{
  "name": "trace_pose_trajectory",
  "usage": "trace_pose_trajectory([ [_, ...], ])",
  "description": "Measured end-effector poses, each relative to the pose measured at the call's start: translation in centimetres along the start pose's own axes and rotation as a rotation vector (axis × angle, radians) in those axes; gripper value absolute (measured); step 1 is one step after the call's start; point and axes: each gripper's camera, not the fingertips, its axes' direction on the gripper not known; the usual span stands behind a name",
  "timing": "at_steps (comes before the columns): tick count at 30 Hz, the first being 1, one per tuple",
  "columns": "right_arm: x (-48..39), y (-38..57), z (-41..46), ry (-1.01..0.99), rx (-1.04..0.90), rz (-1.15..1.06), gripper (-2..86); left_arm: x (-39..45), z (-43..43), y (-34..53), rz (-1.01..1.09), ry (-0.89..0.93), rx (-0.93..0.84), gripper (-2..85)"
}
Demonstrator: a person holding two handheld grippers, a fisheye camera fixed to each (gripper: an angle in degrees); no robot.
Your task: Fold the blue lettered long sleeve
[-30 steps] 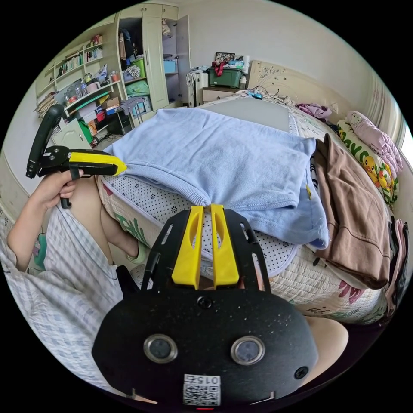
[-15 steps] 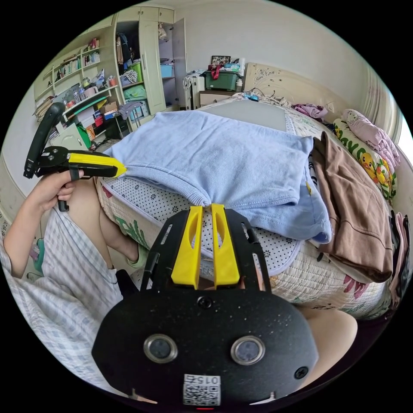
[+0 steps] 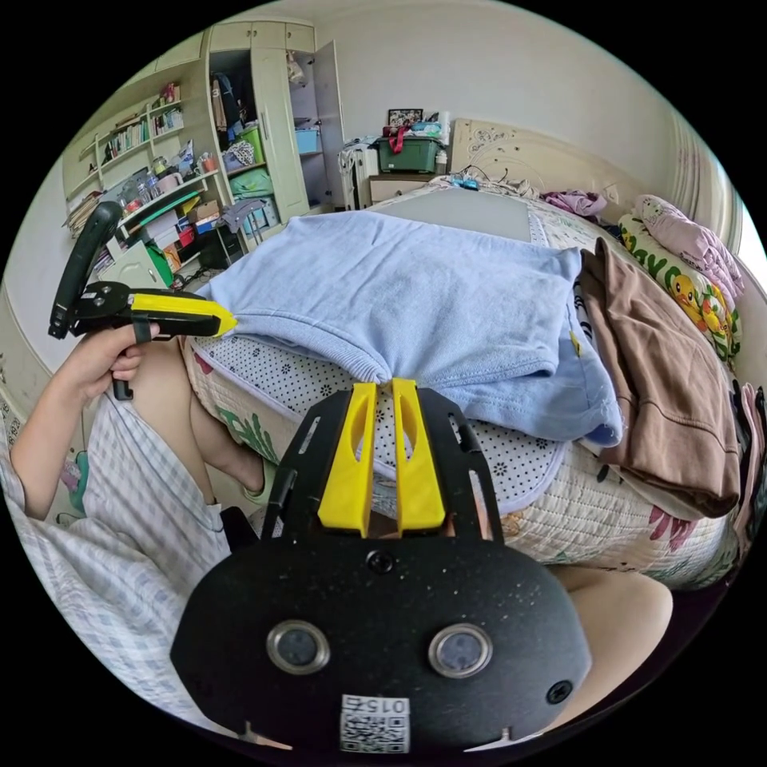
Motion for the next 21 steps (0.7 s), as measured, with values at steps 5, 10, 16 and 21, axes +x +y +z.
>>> trace_pose_trajectory([
  [5,-0.1,-5.5,-2.3,-0.064,-0.179,-0.232,4.7,0.1,0.4,-0.5,0.005,0.009,0.003,2.0],
  [10,2.7,-14.2,-7.7,-0.319,-0.466,-0.283,3.8,0.4,0.7,-0.8,0.016,0.01,0.007,2.0],
  [16,0.6,-25.9,-19.8,-0.253,-0.463,-0.418,5.4,-0.1,1.1,-1.1,-0.006,0.051,0.03,2.3],
  [21,-2.4,-31.8,-24.5,-0.23,-0.42,-0.492,5.9,-0.1,1.4,-1.8,-0.001,0.057,0.027,2.5],
])
